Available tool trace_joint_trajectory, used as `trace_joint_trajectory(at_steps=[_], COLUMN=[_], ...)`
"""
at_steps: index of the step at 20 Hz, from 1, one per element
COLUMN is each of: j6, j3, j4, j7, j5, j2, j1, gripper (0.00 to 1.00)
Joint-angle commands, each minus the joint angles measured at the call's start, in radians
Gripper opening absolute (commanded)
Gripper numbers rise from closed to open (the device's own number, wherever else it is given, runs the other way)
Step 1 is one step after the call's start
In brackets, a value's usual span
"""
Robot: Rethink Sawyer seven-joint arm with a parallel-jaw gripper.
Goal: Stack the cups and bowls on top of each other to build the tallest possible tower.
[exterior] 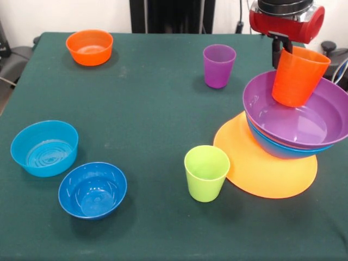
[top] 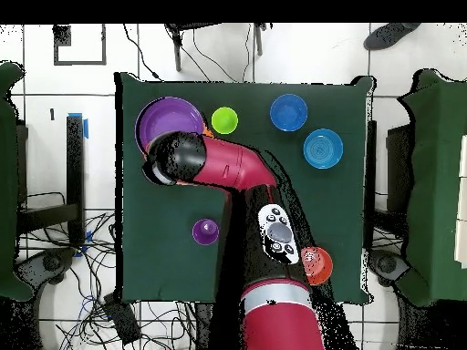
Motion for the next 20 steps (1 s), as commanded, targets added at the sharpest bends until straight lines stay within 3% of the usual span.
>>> trace_joint_trajectory(at_steps=[1,20], j6=[0.079,0.097], j3=[0.012,0.015], j4=[-0.047,-0.136], j7=[0.109,0.087], j5=[0.003,-0.003], j2=[0.023,0.074], j1=[0.024,0.013], gripper=[0.00,0.00])
